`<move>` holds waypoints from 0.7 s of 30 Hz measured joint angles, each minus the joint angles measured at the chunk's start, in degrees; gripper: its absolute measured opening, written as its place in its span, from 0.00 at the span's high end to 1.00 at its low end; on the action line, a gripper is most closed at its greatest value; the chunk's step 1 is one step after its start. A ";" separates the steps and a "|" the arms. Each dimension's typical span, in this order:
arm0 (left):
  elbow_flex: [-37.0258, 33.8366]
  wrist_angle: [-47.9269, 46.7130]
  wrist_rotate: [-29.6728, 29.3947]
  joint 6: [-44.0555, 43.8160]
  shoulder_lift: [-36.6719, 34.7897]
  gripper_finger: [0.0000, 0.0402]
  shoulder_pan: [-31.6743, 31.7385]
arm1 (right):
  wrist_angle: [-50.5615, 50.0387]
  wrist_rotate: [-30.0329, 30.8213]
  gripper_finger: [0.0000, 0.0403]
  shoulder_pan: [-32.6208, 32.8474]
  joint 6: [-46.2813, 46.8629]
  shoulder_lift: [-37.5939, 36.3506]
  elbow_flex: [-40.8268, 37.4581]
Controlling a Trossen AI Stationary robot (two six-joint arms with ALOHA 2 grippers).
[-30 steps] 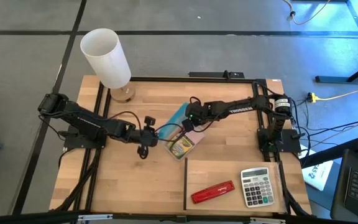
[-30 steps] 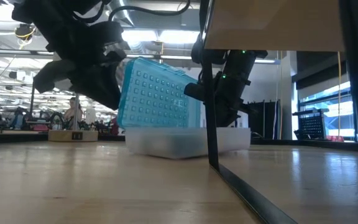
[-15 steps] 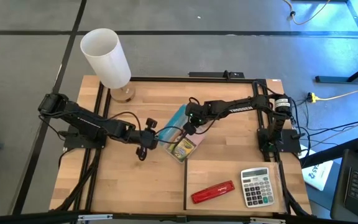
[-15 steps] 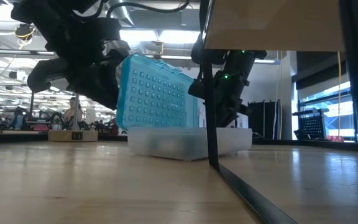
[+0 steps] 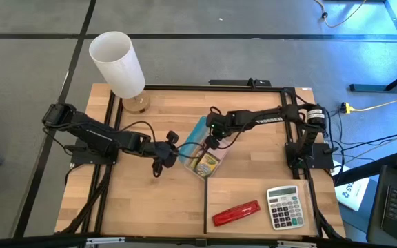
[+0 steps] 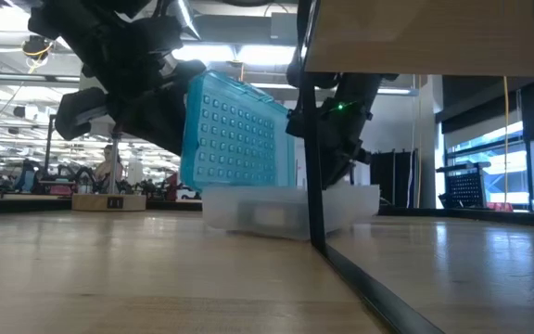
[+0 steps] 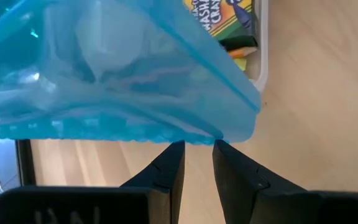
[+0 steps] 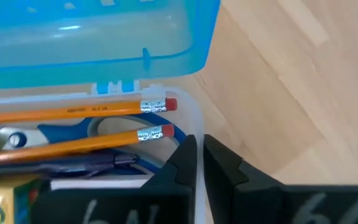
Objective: Pack school essentials
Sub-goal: Close the blue supply box
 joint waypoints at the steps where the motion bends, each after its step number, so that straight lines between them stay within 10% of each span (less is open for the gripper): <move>1: 0.00 -0.06 0.08 0.02 0.00 0.81 0.27 | -0.93 -0.22 0.95 0.00 -0.78 -0.20 0.43; 21: 0.00 3.18 -0.63 1.44 0.00 0.81 0.96 | -6.86 -0.04 0.84 0.00 -5.99 -0.98 3.34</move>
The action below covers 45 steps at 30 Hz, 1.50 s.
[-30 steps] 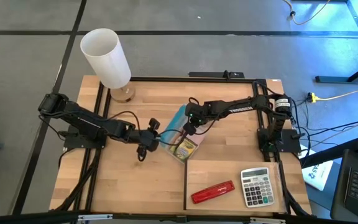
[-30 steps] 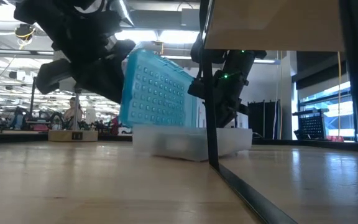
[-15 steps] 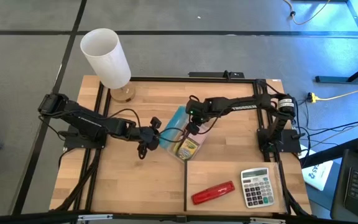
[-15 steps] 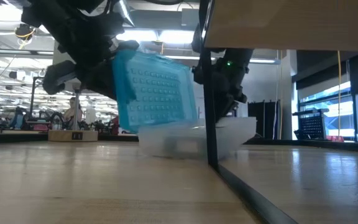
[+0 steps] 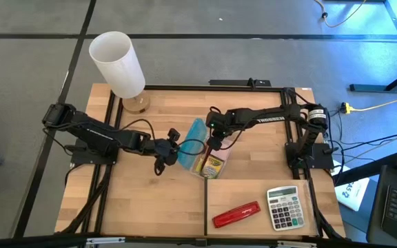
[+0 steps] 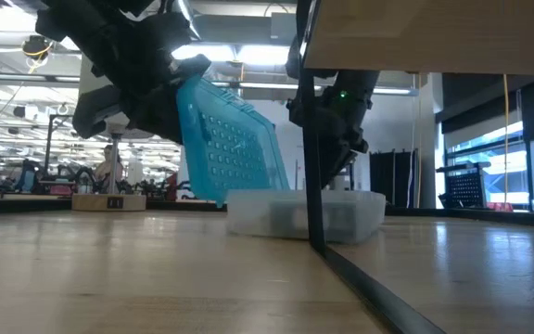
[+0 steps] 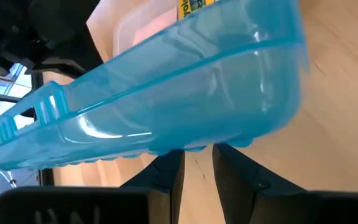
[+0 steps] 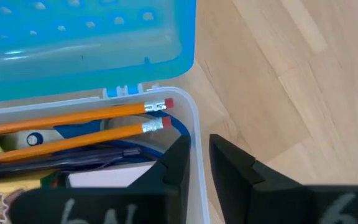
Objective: Pack school essentials
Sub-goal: Close the blue supply box
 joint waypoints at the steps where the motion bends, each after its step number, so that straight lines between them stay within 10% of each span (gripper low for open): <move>1: 0.00 0.16 0.01 -0.01 0.00 0.81 0.00 | 0.02 0.02 0.84 0.00 0.04 0.00 0.02; 45: 0.00 22.41 12.25 -3.49 9.99 0.81 4.72 | 4.68 -5.42 0.82 4.48 -9.03 -17.16 -0.11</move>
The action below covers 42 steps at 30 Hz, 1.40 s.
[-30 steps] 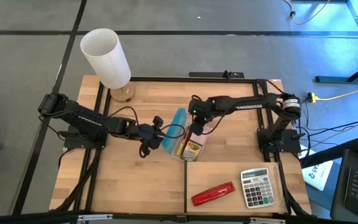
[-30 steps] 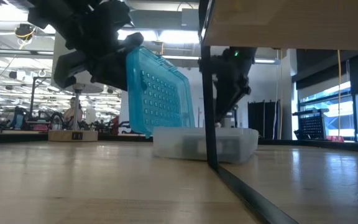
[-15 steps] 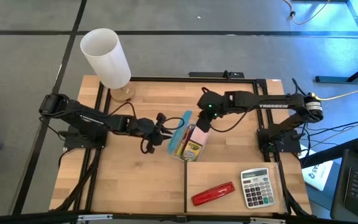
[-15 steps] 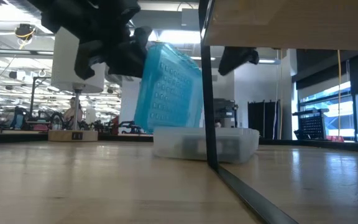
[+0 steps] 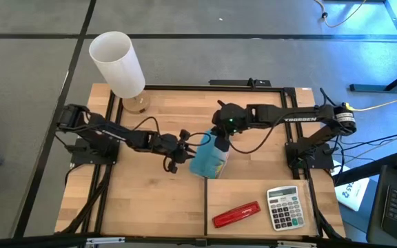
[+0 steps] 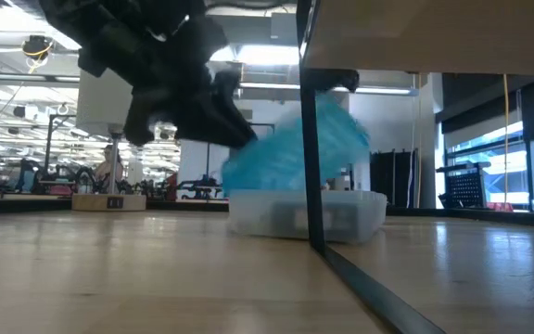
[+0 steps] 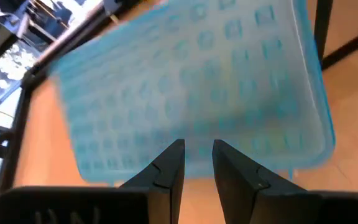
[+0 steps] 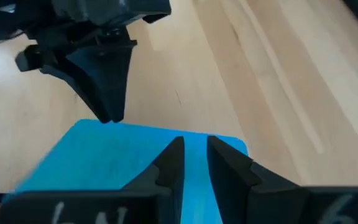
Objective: Pack school essentials
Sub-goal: Close the blue supply box
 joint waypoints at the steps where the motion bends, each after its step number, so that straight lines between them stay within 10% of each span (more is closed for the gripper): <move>1: 0.00 0.20 -0.02 -0.06 0.73 0.81 0.00 | -0.10 0.02 0.82 0.00 0.06 0.66 0.00; 20: 1.57 -7.40 -9.31 -17.05 -7.26 0.81 1.94 | -10.83 -10.97 0.82 0.04 -7.30 9.12 0.00; 42: 1.62 -9.14 -13.87 -19.50 -12.00 0.81 2.03 | -1.60 -6.28 0.82 -2.53 -1.44 17.37 -0.04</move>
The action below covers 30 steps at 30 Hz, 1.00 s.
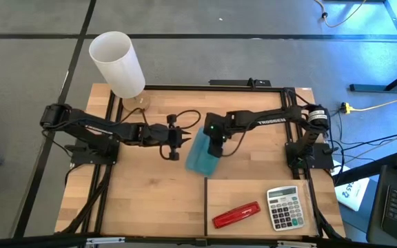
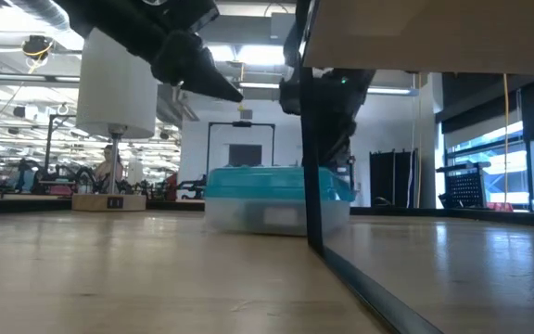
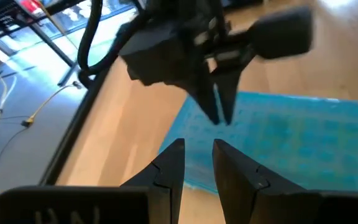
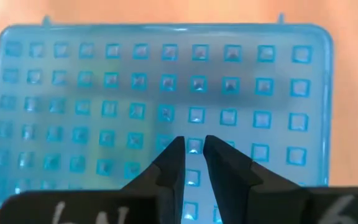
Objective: Pack school essentials
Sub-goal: Close the blue supply box, then return to home position
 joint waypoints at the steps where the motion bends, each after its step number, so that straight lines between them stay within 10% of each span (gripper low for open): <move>1: 0.00 -0.53 -0.35 0.00 -0.63 0.81 0.00 | 0.42 1.05 0.82 -0.57 1.18 0.00 0.00; 14: 0.00 -11.05 -4.76 -1.23 -9.40 0.81 0.30 | 5.09 9.11 0.82 -7.58 4.01 0.15 -0.13; 23: -0.04 -14.69 -5.29 -5.53 -14.47 0.81 0.46 | -1.20 -1.67 0.83 -7.60 1.46 -2.89 3.67; 30: -0.04 -20.39 -5.82 -9.06 -22.97 0.91 1.07 | -12.53 7.61 0.98 -5.94 -2.02 -7.38 12.32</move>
